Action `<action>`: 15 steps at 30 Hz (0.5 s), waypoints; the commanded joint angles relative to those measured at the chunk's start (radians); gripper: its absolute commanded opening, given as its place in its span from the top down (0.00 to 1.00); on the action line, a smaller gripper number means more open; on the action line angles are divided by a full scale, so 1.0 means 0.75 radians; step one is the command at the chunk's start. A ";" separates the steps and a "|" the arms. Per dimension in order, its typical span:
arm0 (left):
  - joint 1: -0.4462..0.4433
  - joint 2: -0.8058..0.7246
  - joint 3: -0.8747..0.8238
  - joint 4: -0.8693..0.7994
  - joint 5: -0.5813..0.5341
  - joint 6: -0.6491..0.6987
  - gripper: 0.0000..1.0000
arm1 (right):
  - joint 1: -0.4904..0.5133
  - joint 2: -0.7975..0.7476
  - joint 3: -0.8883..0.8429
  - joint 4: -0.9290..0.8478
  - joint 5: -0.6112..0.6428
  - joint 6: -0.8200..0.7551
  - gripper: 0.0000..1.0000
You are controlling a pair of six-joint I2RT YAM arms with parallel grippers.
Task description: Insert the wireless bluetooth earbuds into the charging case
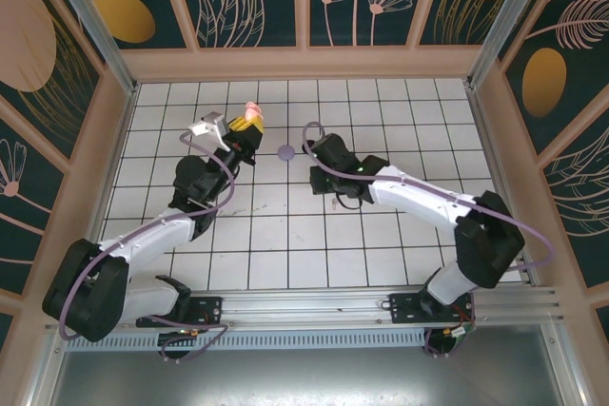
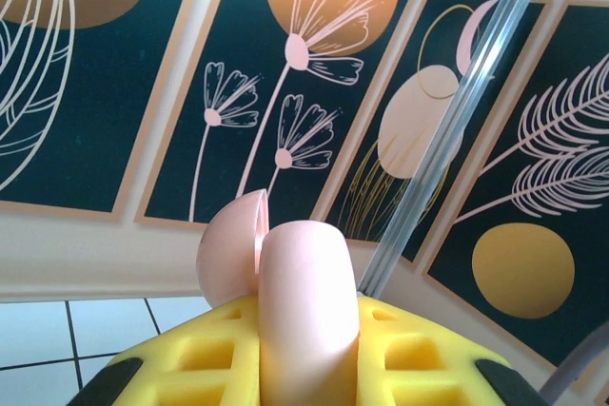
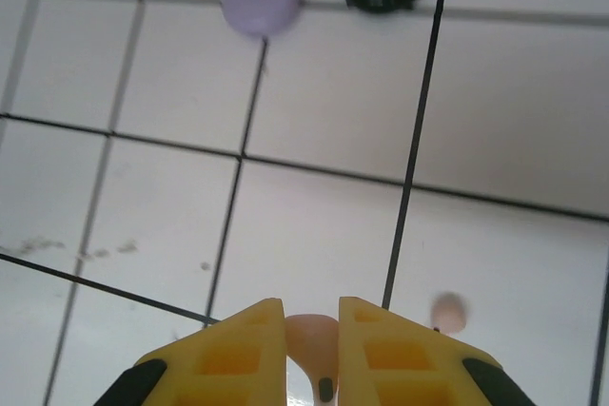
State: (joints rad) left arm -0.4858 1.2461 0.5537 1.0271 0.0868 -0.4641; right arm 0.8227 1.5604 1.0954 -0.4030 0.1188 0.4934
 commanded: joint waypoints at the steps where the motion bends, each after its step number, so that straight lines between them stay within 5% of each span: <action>1: -0.006 -0.019 0.067 -0.069 -0.023 -0.042 1.00 | 0.021 0.073 -0.031 0.095 -0.046 0.072 0.84; 15: -0.008 -0.013 0.107 -0.089 0.003 -0.060 1.00 | 0.034 0.303 -0.018 0.094 -0.060 0.137 0.83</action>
State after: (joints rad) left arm -0.4858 1.2461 0.6037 0.9569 0.0849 -0.4961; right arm 0.8398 1.7584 1.0752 -0.3386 0.0807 0.5682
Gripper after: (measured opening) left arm 0.215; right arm 0.175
